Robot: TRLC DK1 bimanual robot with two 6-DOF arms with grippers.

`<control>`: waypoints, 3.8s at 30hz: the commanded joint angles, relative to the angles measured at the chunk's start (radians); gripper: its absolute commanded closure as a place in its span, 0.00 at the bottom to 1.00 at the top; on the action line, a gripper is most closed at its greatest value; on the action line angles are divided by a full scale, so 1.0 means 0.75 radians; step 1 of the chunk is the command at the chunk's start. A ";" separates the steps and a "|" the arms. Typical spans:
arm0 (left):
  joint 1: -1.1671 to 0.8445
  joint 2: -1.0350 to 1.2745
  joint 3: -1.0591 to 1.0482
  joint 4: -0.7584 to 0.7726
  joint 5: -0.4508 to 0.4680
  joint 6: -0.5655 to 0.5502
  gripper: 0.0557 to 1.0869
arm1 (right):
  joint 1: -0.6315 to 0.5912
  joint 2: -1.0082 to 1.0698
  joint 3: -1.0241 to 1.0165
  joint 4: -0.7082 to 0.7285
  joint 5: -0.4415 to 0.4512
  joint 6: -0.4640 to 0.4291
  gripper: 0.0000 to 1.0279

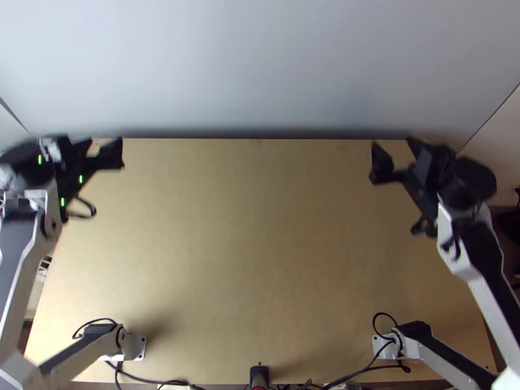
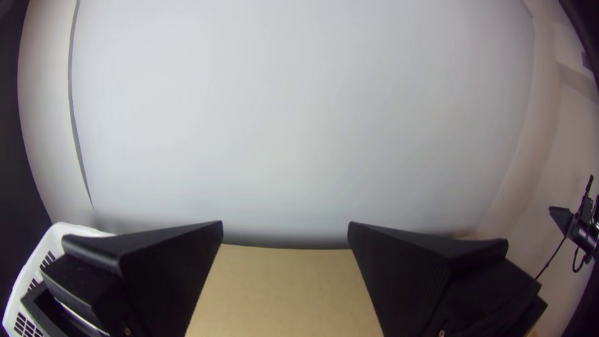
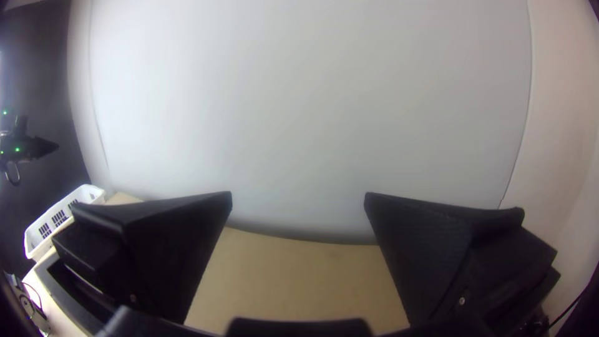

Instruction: Fold the t-shirt

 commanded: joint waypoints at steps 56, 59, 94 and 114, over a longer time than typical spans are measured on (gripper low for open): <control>1.168 1.470 0.925 -0.363 -0.163 0.362 0.05 | 0.481 0.384 0.280 -0.337 0.011 0.267 0.07; 1.196 1.552 0.964 -0.345 -0.165 0.350 0.05 | 0.481 0.370 0.252 -0.339 0.011 0.267 0.07; 1.110 2.169 1.381 0.093 -0.433 0.452 0.37 | 0.415 0.315 0.166 -0.397 0.013 0.198 0.07; 1.196 1.846 1.326 -0.265 -0.423 0.417 0.96 | 0.368 0.333 0.151 -0.378 0.013 0.198 0.07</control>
